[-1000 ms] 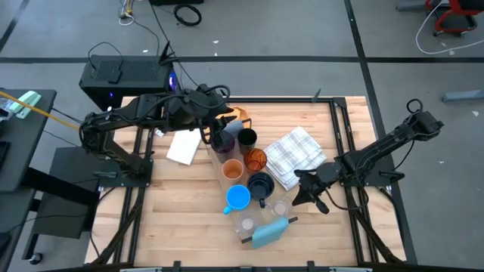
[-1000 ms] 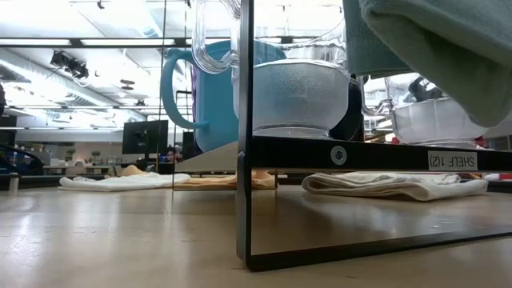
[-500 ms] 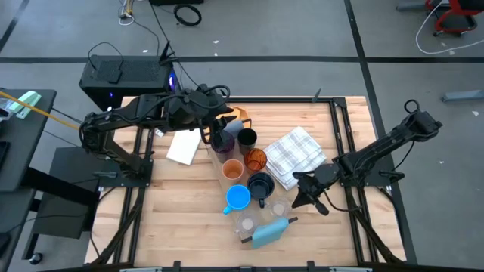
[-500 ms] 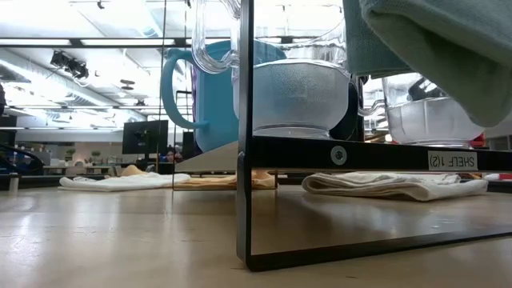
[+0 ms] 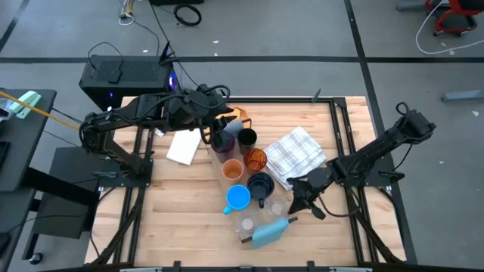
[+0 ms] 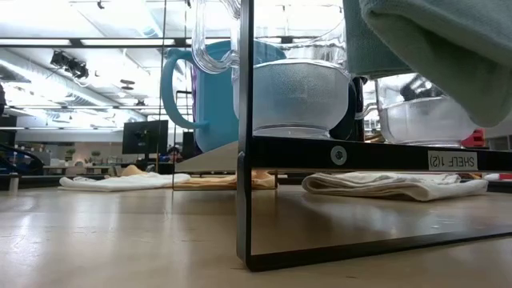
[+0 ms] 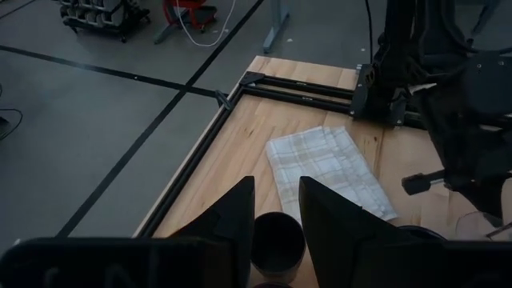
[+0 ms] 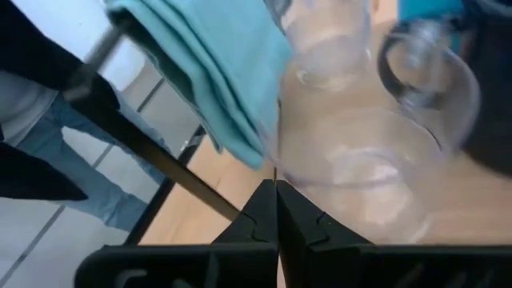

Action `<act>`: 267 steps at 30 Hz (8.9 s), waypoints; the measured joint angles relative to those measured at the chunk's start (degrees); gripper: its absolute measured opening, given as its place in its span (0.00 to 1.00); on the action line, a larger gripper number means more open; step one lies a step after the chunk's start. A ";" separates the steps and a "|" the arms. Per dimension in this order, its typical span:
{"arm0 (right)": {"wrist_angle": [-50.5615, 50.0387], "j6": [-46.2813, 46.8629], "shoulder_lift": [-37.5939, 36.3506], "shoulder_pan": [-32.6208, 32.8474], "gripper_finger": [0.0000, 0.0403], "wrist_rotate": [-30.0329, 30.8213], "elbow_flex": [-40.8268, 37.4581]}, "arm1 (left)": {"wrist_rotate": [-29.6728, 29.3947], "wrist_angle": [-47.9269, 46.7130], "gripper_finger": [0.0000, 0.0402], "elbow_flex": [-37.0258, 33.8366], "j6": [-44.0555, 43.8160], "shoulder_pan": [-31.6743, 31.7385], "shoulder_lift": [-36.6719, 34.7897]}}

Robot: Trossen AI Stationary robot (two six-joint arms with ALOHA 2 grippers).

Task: Stack small to large cups/mugs on shelf
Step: Put the transparent mug on the shelf, then return to Home Position

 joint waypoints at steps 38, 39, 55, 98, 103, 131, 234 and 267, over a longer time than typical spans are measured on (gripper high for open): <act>-54.79 -0.34 -42.54 1.23 0.02 12.71 18.66 | 3.87 13.40 0.23 0.02 3.66 -0.02 -0.43; -55.99 0.58 -45.44 1.22 0.02 14.43 19.00 | 3.88 14.27 0.23 0.02 3.87 -0.02 -0.45; -53.35 -3.74 -61.20 1.22 0.00 16.87 14.95 | 3.87 21.04 0.17 0.02 5.54 0.08 -0.36; -13.14 -4.99 -68.55 -19.35 0.00 -2.38 -19.47 | 3.85 22.14 0.15 0.02 6.99 0.15 -0.36; -13.14 -2.45 -68.55 -26.81 0.00 -9.76 -19.47 | 3.85 21.70 0.13 0.02 6.95 0.15 -0.36; -14.60 -22.19 -66.30 -28.02 0.00 8.05 -20.89 | 3.85 21.73 0.14 0.02 9.56 0.15 -0.36; -14.71 -19.41 -65.88 -28.04 0.12 8.78 -20.85 | 9.18 90.70 0.02 -107.05 7.61 -10.84 -72.40; -14.71 -19.41 -65.88 -28.03 0.12 8.76 -20.85 | 26.40 77.96 0.05 -112.48 7.72 4.41 -75.72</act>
